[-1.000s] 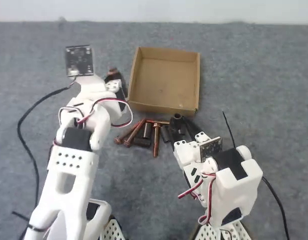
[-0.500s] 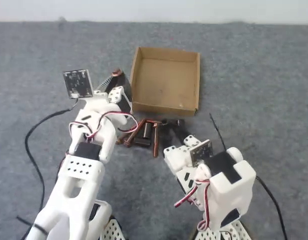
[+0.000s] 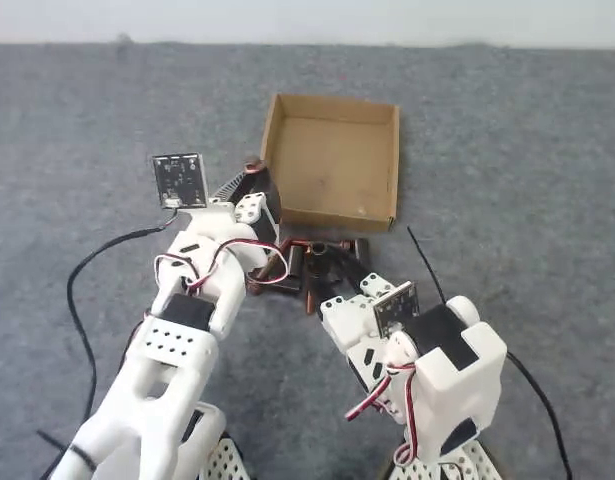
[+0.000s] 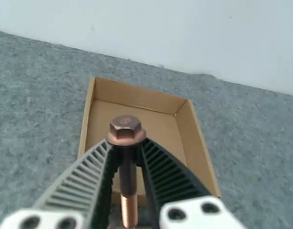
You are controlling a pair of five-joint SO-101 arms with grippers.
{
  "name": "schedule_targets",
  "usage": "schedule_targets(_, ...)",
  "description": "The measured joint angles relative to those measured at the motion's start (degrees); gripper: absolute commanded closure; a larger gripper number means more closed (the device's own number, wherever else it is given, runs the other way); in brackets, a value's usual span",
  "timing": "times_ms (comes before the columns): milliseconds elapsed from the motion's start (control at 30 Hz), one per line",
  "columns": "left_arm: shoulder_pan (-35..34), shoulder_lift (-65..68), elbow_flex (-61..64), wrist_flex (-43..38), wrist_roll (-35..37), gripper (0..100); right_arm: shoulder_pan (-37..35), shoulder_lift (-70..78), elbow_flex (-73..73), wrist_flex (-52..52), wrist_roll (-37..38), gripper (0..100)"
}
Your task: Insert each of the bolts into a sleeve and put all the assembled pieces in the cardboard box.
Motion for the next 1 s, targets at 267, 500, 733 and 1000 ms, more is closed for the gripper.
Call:
schedule_targets(267,0.09,0.0,0.0,0.0,0.0,99,-4.75,0.0,0.0,0.0,0.0,99.3)
schedule_targets(500,3.69,0.0,1.32,0.0,0.0,99,-7.21,0.0,0.0,0.0,0.0,99.3)
schedule_targets(733,4.4,-0.09,1.76,0.0,0.0,99,-8.79,0.0,0.0,0.0,0.0,99.3)
schedule_targets(1000,4.4,-0.18,2.37,0.0,0.09,99,-8.79,0.0,0.0,0.0,0.0,99.3)
